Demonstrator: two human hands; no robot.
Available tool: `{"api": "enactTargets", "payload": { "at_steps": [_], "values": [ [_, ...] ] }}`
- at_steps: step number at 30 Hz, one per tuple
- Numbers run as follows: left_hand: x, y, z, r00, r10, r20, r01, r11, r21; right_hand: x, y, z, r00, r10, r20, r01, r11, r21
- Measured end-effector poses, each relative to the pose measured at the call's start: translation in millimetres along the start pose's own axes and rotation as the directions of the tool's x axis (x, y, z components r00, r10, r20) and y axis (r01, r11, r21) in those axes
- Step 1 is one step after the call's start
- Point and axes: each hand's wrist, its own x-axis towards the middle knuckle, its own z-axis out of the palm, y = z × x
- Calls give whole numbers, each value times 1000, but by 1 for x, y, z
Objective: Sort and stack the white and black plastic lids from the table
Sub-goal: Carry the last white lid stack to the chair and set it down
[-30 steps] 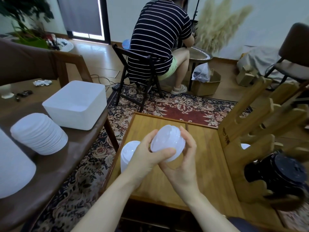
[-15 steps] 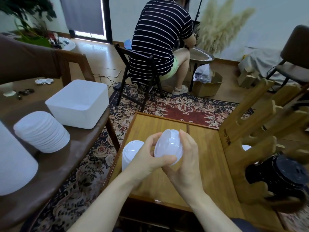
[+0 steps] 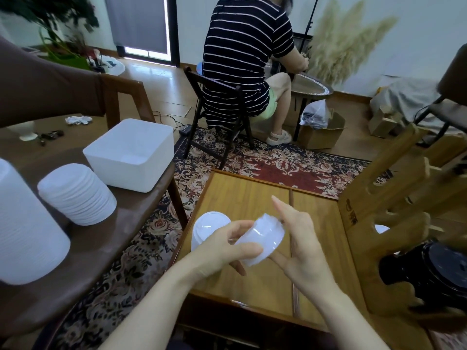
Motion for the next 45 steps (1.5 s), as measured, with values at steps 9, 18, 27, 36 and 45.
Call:
{"api": "enactTargets", "payload": {
  "at_steps": [9,18,27,36,45],
  "values": [
    [4,28,41,960,-152,-237,50,920,-389,1,7,3,905,161,-393,-273,929,-249],
    [8,22,40,912,-114,-395,-40,932,-360,-7,-9,2,963,264,52,-269,945,186],
    [9,19,29,971,-39,-234,-128,747,-652,-1,-6,4,899,438,-12,-351,736,579],
    [10,18,26,958,-110,-264,-99,738,-667,2,0,-5,903,430,-7,-344,733,586],
    [5,17,34,961,-61,-270,-130,760,-637,2,0,-7,968,246,55,-248,895,372]
  ]
}}
